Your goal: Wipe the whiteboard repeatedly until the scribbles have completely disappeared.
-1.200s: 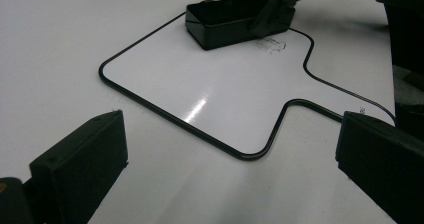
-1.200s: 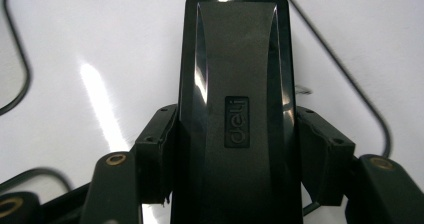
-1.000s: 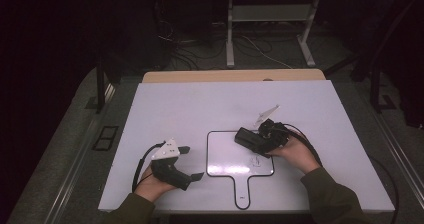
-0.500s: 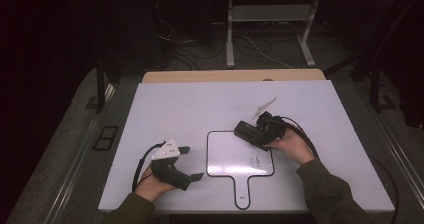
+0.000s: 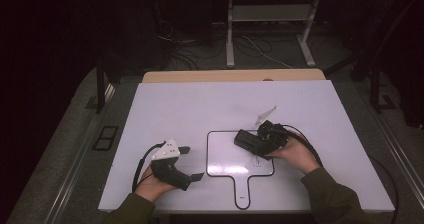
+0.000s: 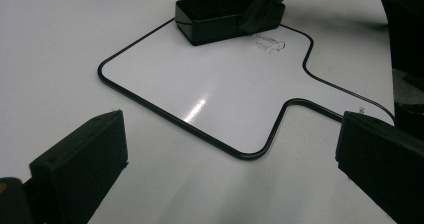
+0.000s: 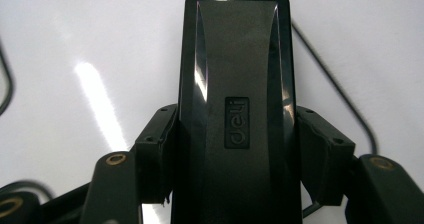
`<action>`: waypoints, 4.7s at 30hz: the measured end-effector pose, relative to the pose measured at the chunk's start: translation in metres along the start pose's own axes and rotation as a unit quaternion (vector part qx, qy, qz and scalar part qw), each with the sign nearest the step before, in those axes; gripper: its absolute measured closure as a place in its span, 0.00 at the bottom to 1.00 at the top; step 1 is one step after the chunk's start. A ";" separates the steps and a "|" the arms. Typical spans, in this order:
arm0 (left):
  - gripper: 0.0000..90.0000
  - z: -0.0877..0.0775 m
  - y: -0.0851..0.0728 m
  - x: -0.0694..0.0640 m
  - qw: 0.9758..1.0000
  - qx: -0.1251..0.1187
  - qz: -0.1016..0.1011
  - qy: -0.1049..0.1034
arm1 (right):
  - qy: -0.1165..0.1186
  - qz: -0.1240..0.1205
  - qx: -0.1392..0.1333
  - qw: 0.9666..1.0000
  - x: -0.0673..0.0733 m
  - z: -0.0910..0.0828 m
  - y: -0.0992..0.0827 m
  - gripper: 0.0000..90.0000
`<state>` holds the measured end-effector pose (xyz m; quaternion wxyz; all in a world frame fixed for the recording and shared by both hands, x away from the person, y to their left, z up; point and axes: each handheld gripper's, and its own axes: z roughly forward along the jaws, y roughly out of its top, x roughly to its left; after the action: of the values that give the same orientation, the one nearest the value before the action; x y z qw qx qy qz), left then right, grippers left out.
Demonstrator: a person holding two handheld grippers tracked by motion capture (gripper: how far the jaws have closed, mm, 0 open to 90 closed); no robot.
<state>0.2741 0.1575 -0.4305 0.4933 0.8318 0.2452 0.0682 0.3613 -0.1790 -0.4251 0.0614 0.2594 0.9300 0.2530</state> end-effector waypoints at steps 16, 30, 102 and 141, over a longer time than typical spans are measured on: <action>0.00 0.001 0.000 -0.001 1.000 -0.001 0.001 -0.001 | 0.020 -0.037 0.001 0.999 0.042 -0.011 -0.020 0.43; 0.00 0.001 0.000 -0.001 1.000 -0.002 0.000 -0.001 | 0.023 -0.035 0.000 0.999 0.038 -0.011 -0.019 0.43; 0.00 0.000 0.001 -0.001 1.000 0.001 0.004 -0.001 | 0.009 -0.011 -0.012 1.000 0.016 -0.008 -0.017 0.43; 0.00 0.001 0.001 0.004 1.000 0.007 0.010 -0.001 | -0.007 0.007 -0.015 1.000 -0.001 -0.003 -0.011 0.43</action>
<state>0.2784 0.1584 -0.4306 0.4873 0.8375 0.2368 0.0703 0.3560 -0.1889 -0.4278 0.0705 0.2667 0.9238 0.2655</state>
